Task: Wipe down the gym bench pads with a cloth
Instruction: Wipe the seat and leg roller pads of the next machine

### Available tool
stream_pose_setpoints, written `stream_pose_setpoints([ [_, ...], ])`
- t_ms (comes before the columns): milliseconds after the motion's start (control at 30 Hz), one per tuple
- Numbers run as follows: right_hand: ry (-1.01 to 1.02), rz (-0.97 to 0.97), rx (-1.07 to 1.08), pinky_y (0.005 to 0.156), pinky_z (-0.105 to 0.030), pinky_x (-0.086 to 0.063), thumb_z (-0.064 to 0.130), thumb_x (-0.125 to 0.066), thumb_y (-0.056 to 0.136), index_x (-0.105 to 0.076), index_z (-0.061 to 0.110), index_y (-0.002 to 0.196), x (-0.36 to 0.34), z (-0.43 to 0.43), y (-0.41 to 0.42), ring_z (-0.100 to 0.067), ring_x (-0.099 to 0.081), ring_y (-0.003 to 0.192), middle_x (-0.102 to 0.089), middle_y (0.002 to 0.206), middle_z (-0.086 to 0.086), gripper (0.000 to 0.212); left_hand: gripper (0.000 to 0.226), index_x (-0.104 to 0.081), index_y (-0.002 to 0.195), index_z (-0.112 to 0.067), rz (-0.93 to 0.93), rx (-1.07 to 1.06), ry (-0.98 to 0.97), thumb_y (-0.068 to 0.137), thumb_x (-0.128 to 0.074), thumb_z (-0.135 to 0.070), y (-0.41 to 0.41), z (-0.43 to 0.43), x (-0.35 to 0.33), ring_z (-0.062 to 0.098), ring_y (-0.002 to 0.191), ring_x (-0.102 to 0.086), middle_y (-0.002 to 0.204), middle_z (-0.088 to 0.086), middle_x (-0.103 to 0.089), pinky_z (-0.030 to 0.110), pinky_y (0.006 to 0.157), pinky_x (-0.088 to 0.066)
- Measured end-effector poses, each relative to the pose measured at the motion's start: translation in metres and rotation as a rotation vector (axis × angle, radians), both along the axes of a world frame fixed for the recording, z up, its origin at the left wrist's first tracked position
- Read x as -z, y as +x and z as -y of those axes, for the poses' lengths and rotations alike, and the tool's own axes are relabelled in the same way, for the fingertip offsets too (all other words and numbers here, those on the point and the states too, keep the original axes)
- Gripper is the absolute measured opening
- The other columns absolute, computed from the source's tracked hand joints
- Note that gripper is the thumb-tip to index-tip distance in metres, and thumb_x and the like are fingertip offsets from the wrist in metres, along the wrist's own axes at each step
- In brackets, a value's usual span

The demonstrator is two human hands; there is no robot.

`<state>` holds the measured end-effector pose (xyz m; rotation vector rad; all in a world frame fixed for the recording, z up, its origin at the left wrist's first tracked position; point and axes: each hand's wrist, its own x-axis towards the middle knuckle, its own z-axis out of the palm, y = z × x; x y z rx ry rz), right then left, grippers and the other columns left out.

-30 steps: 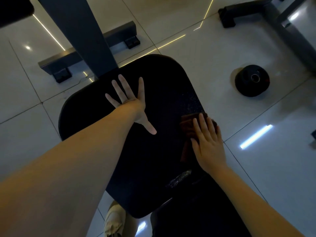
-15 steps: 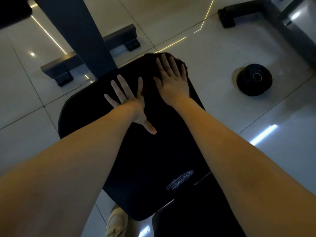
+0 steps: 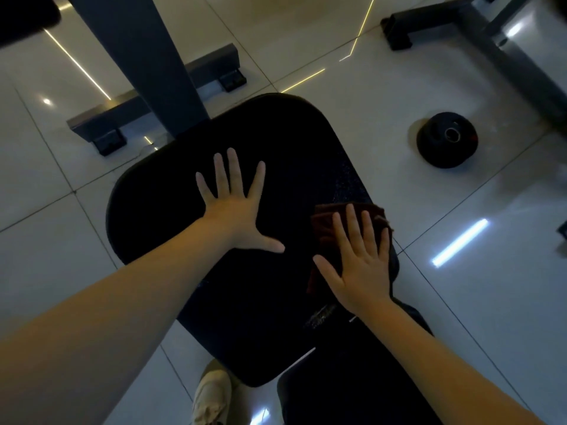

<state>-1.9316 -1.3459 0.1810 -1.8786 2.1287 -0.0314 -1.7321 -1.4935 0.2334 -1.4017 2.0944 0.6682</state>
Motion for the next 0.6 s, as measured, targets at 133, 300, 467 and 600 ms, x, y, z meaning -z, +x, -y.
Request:
stream_pose_setpoints([
  [133,-0.026,-0.057,-0.005,0.117,-0.05,0.009,0.066,-0.011,0.094,0.005,0.031,0.154,-0.005,0.06,0.022,-0.019,0.014,0.148,0.011,0.162,0.004,0.072,0.149,0.038,0.142,-0.024,-0.032,0.042,-0.143,0.045,-0.048,-0.098,0.008,-0.022,0.015,0.043,0.129,0.045,0.139,0.02,0.052,0.07,0.108,0.011],
  [300,-0.019,-0.033,-0.036,0.117,-0.053,0.012,0.058,-0.014,0.099,0.009,0.035,0.152,-0.017,0.186,0.047,-0.02,0.017,0.147,0.016,0.161,0.007,0.063,0.15,0.035,0.143,-0.028,0.009,0.005,-0.153,0.042,-0.051,-0.098,0.003,-0.019,0.016,0.043,0.133,0.041,0.142,0.02,0.049,0.068,0.109,0.011],
  [467,-0.043,-0.011,-0.082,0.118,-0.054,0.008,0.053,-0.017,0.101,0.002,0.035,0.153,-0.016,0.201,0.045,-0.02,0.015,0.148,0.012,0.162,0.007,0.059,0.15,0.031,0.145,-0.028,0.035,-0.008,-0.124,0.042,-0.055,-0.095,-0.001,-0.018,0.013,0.043,0.132,0.041,0.142,0.019,0.049,0.069,0.109,0.01],
  [600,-0.054,-0.038,-0.14,0.119,-0.05,0.004,0.053,-0.015,0.1,-0.002,0.034,0.154,-0.011,0.146,0.024,-0.02,0.009,0.149,0.006,0.163,0.006,0.058,0.151,0.036,0.143,-0.029,0.015,-0.022,-0.115,0.044,-0.058,-0.093,-0.001,-0.019,0.012,0.042,0.131,0.043,0.141,0.018,0.051,0.069,0.109,0.008],
])
